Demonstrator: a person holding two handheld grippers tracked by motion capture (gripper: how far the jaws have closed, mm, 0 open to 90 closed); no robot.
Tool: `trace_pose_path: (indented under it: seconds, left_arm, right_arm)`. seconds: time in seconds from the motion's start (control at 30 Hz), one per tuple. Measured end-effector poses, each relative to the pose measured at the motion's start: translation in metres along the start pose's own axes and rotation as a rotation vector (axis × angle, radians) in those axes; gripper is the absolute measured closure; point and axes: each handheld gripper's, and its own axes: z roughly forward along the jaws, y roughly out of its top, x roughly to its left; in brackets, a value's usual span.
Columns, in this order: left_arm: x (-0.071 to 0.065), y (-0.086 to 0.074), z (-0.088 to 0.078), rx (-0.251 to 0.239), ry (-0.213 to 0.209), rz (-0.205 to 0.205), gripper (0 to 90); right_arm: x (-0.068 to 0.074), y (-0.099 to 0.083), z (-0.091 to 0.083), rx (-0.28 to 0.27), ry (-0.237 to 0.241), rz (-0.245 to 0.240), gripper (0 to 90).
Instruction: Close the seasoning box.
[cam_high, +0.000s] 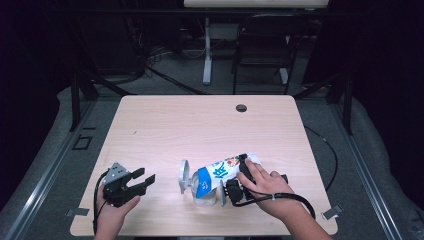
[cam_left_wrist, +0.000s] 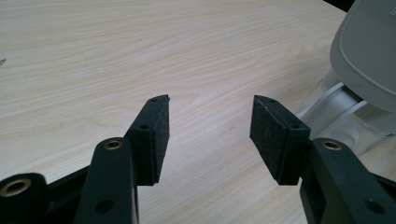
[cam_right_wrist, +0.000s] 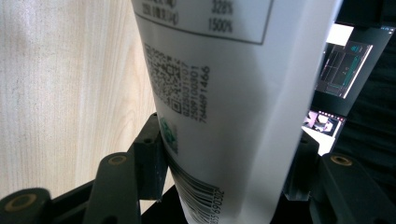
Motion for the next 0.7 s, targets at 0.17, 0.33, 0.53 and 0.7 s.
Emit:
trace_pose_path:
  seconds: [0.17,0.33,0.53,0.7]
  left_arm:
    - [-0.0002,-0.0002,0.0003,0.002,0.0,-0.001,47.8]
    - [0.0005,-0.0004,0.0,-0.002,-0.001,-0.006,47.8]
    - [0.0004,-0.0001,-0.0001,0.0,-0.001,-0.001,47.8]
    - [0.0001,-0.0003,0.0001,0.002,-0.001,-0.004,47.8]
  right_arm:
    - [0.0002,0.0002,0.0,0.0,-0.005,-0.006,45.1]
    - [0.0003,0.0005,-0.0008,0.007,-0.012,-0.014,45.1]
    - [0.0003,0.0006,-0.0008,0.007,-0.014,-0.017,45.2]
    - [0.0003,0.0007,-0.0008,0.004,-0.016,-0.02,45.2]
